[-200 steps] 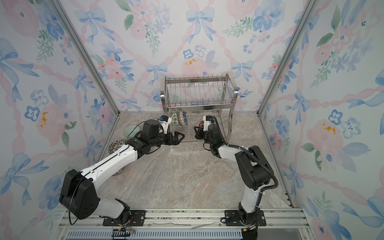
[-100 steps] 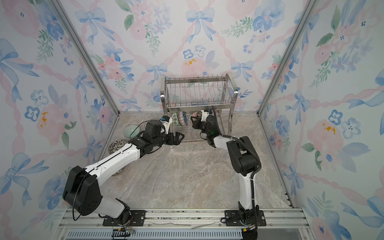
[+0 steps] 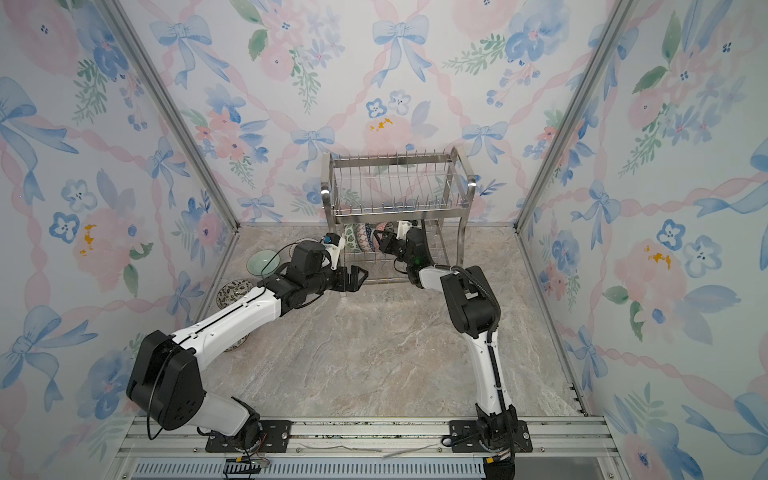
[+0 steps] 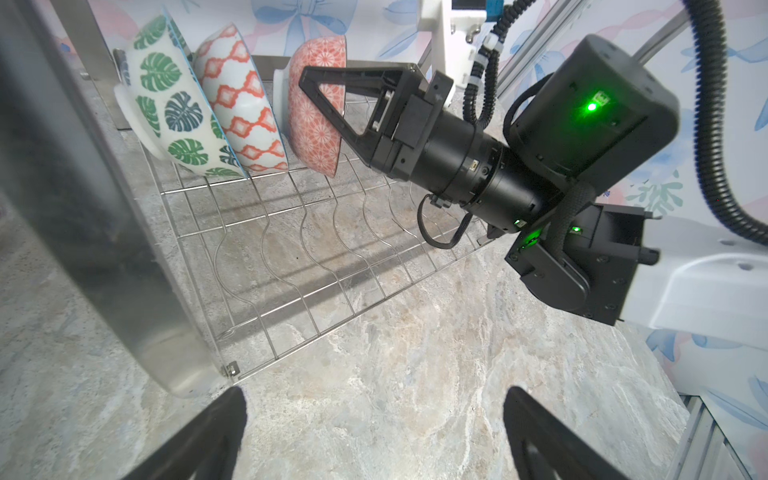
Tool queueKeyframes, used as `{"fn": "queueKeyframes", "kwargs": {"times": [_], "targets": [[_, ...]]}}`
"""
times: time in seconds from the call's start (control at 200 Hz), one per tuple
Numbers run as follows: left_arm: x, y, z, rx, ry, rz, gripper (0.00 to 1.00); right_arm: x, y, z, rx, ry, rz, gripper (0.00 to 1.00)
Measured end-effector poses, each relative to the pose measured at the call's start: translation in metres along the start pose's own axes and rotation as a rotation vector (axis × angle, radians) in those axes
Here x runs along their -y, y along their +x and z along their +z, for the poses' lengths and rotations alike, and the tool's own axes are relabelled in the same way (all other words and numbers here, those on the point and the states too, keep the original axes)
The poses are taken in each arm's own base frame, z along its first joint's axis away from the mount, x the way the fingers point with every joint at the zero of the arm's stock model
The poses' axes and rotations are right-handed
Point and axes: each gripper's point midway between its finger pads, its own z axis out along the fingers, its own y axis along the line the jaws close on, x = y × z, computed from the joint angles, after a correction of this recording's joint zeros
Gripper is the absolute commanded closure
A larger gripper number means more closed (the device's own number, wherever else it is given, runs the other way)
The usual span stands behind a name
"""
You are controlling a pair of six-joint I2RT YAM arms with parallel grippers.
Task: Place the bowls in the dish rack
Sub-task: 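Carry the bowl into the lower rack slot with the right gripper while the left follows, then press the bowl upright beside the blue bowl with the right gripper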
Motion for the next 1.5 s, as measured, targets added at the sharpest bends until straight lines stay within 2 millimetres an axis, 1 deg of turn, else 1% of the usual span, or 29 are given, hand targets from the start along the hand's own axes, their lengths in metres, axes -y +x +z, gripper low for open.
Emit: {"fn": "queueKeyframes", "kwargs": {"times": [0.19, 0.335, 0.565, 0.855, 1.085, 1.21, 1.5], "targets": [[-0.003, 0.001, 0.001, -0.003, -0.006, -0.002, 0.02, -0.005, -0.005, 0.012, 0.011, -0.056, 0.032, 1.00], [-0.004, 0.000, 0.001, -0.003, -0.008, -0.003, 0.02, -0.003, -0.001, 0.017, 0.007, -0.085, 0.070, 1.00], [-0.005, 0.001, 0.002, -0.004, -0.008, -0.004, 0.02, -0.006, -0.003, 0.025, 0.015, -0.136, 0.105, 1.00], [-0.007, 0.000, 0.001, -0.002, -0.013, -0.007, 0.02, -0.009, -0.003, 0.027, 0.007, -0.149, 0.134, 1.00], [-0.007, 0.000, 0.001, -0.002, -0.013, -0.007, 0.02, -0.003, -0.003, 0.028, -0.006, -0.136, 0.147, 1.00], [-0.007, 0.000, 0.001, -0.003, -0.013, -0.007, 0.02, 0.002, 0.003, 0.029, -0.035, -0.112, 0.155, 0.98], [-0.010, 0.004, 0.002, -0.012, -0.018, -0.010, 0.02, 0.007, 0.003, 0.030, -0.056, -0.084, 0.135, 0.93]]}}
